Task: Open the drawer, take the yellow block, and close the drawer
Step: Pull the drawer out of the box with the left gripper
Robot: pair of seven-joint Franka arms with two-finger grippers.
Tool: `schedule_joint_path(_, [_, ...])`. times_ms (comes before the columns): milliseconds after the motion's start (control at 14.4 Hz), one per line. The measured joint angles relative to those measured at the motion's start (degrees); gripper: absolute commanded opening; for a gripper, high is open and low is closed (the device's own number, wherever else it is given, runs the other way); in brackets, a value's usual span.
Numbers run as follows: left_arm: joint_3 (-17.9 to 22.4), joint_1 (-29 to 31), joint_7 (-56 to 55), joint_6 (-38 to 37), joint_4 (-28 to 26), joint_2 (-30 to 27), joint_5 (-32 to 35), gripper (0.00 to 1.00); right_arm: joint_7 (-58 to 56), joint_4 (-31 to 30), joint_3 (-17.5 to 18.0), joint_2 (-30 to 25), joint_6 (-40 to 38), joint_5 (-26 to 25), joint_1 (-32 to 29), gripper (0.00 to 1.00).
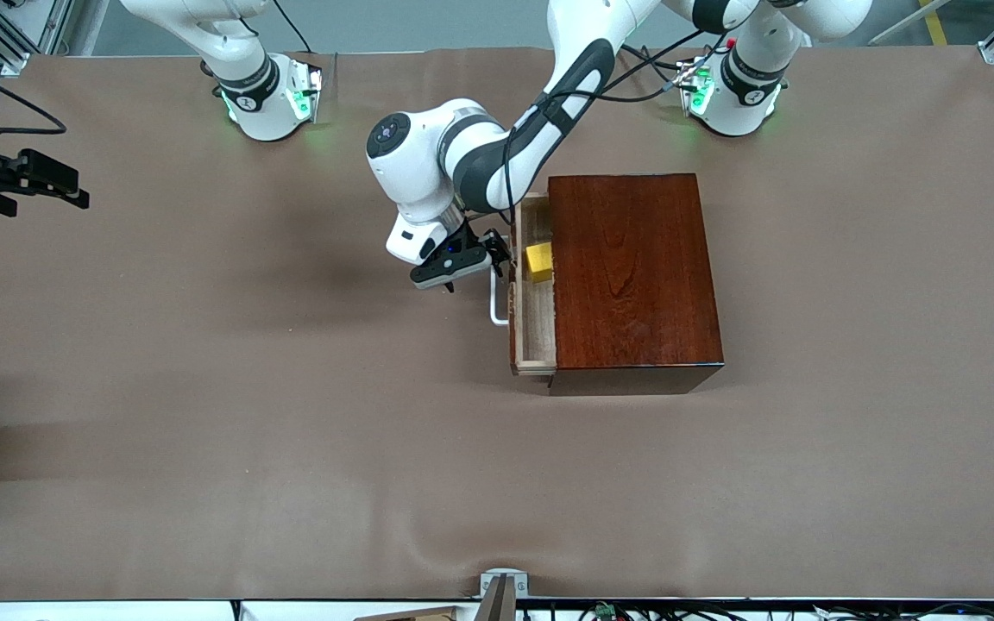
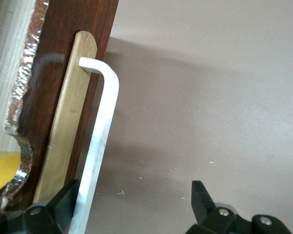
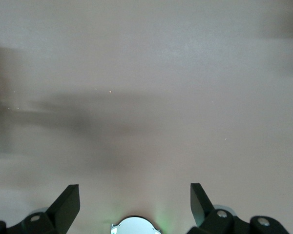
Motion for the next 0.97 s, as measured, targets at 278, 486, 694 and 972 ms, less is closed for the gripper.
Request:
schedule_joint_path(278, [-0.04, -0.10, -1.85, 1.96, 1.05, -0.01, -1.72, 1.00, 0.00, -0.01, -0.10, 0.00, -0.01, 0.00, -0.02, 1.00])
schedule_joint_path(486, [-0.05, -0.58, -2.85, 2.86, 1.19, 0.00, -1.83, 1.00, 0.00, -0.02, -0.13, 0.00, -0.01, 0.00, -0.04, 1.00])
schedule_joint_path(694, [-0.16, -0.78, -4.83, 4.90, 1.19, 0.00, -1.88, 1.00, 0.00, -0.02, -0.23, 0.00, -0.01, 0.00, -0.19, 1.00])
schedule_joint_path(972, [-0.59, -0.83, -5.95, 6.02, 1.19, 0.02, -1.91, 1.00, 0.00, -0.03, -0.32, 0.00, -0.01, -0.01, -0.41, 1.00])
